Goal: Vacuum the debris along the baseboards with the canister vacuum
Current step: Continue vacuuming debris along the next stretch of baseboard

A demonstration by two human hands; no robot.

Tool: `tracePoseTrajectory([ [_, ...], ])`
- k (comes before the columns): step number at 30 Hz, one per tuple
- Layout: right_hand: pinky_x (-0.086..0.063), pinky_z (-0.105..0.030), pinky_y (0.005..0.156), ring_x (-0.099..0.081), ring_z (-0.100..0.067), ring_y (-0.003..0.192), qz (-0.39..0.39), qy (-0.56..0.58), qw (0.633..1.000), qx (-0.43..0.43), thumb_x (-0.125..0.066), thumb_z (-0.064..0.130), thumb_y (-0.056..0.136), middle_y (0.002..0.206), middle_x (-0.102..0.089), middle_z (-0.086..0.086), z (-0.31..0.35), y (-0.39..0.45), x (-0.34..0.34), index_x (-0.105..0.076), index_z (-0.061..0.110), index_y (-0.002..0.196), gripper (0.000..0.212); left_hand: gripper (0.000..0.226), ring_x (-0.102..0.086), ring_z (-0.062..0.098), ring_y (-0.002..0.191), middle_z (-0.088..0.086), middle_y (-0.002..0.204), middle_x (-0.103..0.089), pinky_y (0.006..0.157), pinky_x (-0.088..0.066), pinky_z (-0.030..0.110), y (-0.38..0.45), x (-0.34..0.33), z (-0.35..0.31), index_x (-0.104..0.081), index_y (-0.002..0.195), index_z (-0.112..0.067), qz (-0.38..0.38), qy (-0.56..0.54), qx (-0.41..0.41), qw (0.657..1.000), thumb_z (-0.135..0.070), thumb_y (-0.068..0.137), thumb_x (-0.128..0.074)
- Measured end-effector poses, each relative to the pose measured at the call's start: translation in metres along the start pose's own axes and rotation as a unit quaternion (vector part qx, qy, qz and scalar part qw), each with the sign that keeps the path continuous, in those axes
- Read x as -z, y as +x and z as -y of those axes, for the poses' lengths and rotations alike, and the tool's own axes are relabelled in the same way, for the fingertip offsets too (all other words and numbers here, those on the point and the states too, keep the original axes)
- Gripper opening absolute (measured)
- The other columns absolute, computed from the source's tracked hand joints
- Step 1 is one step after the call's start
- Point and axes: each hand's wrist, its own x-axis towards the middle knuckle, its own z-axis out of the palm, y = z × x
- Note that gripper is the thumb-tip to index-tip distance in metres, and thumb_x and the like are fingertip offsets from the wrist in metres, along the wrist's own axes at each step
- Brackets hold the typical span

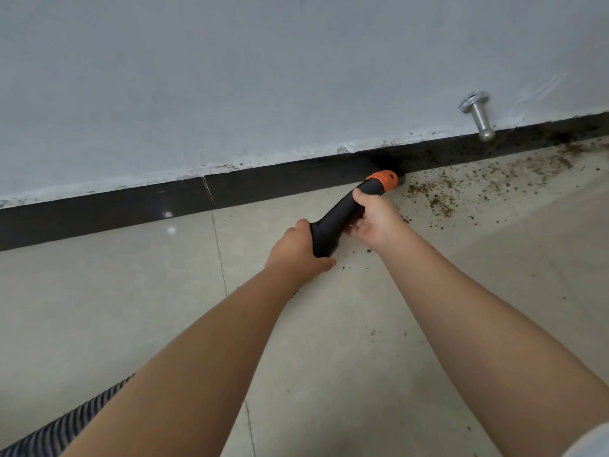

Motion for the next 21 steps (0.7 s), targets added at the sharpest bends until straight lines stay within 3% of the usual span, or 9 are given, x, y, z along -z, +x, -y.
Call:
tracePoseTrajectory([
  [4, -0.048, -0.044, 0.082, -0.053, -0.033, 0.117, -0.014, 0.003, 1.000, 0.018, -0.056, 0.016, 0.094, 0.130, -0.052, -0.016, -0.002, 0.001, 0.002, -0.041, 0.004, 0.134, 0.045, 0.054, -0.054, 0.024, 0.097, 0.008, 0.113, -0.052, 0.073, -0.043, 0.030, 0.004, -0.006, -0.001, -0.040, 0.119, -0.010, 0.002, 0.005, 0.004, 1.000, -0.030, 0.079, -0.069],
  [10, -0.052, -0.040, 0.079, -0.058, -0.029, 0.107, 0.000, -0.012, 0.999, 0.033, -0.059, 0.015, 0.092, 0.120, -0.057, -0.013, -0.020, -0.024, -0.025, -0.046, 0.004, 0.127, 0.039, 0.053, -0.055, 0.021, 0.091, 0.008, 0.108, -0.053, 0.076, -0.050, 0.032, -0.012, 0.022, 0.024, -0.040, 0.117, -0.010, 0.024, 0.017, 0.012, 0.999, -0.023, 0.076, -0.071],
  [17, -0.054, -0.042, 0.085, -0.057, -0.032, 0.109, 0.046, -0.059, 0.997, 0.003, -0.060, 0.019, 0.091, 0.118, -0.055, -0.011, -0.071, -0.071, -0.094, -0.044, 0.005, 0.128, 0.043, 0.048, -0.054, 0.009, 0.071, 0.000, 0.088, -0.055, 0.053, -0.041, 0.017, -0.063, 0.084, 0.083, -0.044, 0.105, -0.017, 0.025, 0.016, 0.043, 0.999, -0.012, 0.069, -0.075],
  [21, -0.056, -0.038, 0.078, -0.056, -0.031, 0.111, 0.085, -0.089, 0.992, -0.005, -0.060, 0.019, 0.091, 0.123, -0.054, -0.012, -0.103, -0.100, -0.141, -0.044, 0.004, 0.129, 0.044, 0.043, -0.056, 0.009, 0.063, -0.001, 0.081, -0.055, 0.047, -0.040, 0.014, -0.099, 0.118, 0.125, -0.047, 0.103, -0.015, -0.006, -0.023, 0.085, 0.996, -0.003, 0.070, -0.072],
])
